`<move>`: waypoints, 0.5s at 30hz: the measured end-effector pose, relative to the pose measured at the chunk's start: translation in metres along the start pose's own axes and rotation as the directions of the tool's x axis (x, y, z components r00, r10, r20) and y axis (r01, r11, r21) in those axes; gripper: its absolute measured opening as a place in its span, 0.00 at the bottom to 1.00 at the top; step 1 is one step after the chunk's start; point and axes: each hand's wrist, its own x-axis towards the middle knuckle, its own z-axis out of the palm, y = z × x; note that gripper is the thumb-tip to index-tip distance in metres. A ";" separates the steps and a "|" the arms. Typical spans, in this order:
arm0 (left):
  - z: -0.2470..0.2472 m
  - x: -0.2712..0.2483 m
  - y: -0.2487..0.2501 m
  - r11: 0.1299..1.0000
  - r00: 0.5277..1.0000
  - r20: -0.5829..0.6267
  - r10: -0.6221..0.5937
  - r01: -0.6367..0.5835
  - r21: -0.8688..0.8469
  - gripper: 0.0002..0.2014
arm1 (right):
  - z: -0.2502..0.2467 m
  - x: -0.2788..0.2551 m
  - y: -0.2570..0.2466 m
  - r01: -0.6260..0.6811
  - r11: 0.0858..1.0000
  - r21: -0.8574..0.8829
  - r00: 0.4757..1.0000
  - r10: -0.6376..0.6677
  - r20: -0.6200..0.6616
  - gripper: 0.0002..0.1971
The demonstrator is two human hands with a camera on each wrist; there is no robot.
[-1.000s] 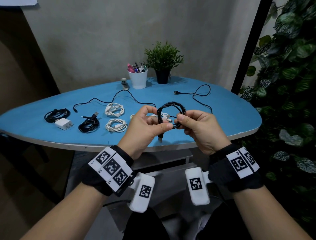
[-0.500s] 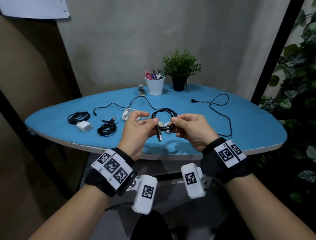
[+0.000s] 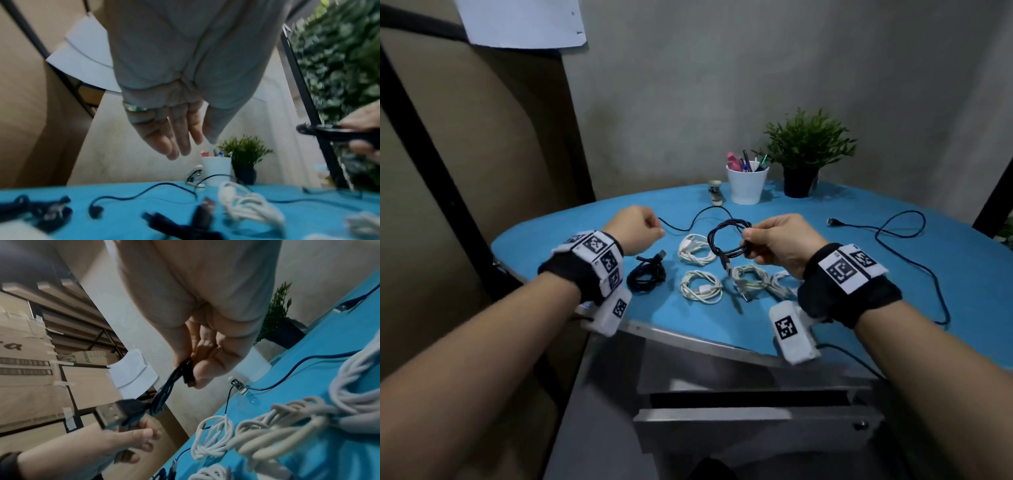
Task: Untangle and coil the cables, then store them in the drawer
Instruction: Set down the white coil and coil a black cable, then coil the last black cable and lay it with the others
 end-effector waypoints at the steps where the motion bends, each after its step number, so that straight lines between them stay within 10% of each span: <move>1: -0.002 0.012 -0.002 0.994 0.999 0.022 0.032 -0.034 0.108 0.07 | 0.004 0.008 -0.001 -0.014 1.000 -0.018 1.000 0.014 -0.003 0.07; 15: 0.036 0.121 -0.010 0.758 0.878 0.479 -0.018 -0.300 0.579 0.23 | 0.004 0.086 -0.001 -0.181 0.929 -0.323 0.982 0.188 -0.009 0.05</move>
